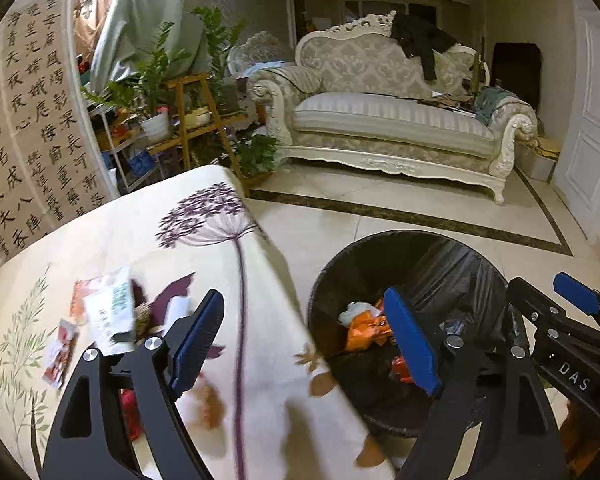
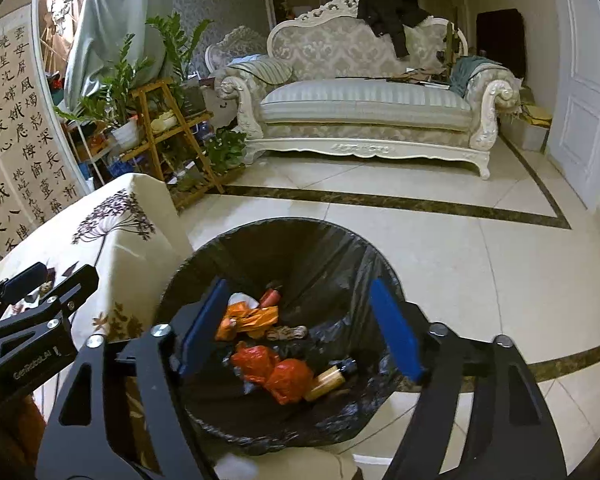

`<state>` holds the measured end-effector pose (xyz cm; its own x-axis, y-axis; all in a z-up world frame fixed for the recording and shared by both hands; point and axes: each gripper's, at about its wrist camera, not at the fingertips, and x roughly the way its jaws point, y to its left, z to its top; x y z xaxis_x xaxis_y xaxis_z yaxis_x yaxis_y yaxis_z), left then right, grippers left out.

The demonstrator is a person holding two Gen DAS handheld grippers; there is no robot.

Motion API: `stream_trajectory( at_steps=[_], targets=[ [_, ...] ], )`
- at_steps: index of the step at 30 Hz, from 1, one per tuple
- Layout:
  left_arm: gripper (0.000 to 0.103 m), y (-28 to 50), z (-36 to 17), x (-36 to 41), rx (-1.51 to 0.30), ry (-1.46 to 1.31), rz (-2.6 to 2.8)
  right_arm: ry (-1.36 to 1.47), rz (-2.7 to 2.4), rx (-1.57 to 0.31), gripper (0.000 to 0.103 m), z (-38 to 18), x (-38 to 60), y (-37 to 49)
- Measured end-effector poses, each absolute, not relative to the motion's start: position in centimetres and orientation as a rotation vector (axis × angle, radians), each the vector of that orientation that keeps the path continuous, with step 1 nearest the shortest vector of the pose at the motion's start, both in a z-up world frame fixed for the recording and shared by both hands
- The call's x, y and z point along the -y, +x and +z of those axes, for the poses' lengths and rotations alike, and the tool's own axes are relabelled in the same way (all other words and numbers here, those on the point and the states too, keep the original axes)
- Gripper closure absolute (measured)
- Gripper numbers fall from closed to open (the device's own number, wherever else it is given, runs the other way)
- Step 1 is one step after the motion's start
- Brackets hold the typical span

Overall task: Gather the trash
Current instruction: 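Move both grippers back over the table toward the remaining items, then grasp the small white bottle with red cap with the right gripper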

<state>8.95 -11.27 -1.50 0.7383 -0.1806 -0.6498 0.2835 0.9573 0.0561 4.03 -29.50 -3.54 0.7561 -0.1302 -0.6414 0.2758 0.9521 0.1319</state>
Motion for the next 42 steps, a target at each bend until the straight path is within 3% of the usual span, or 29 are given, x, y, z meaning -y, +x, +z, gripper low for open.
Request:
stream_trajectory(
  at_steps=[30, 37, 42],
  targets=[
    [0.022, 4.8, -1.7, -9.8, -0.717, 0.005, 0.145, 0.045, 0.095, -0.731, 0.029, -2.4, 11.0, 6.0],
    [0.022, 4.5, -2.1, -12.9, -0.724, -0.040, 0.187, 0.013, 0.111, -0.765, 0.046, -3.0, 8.8, 7.0],
    [0.022, 4.6, -2.4, -13.8, -0.730, -0.062, 0.187, -0.006, 0.113, -0.793, 0.052, -3.7, 7.8, 7.5]
  ],
)
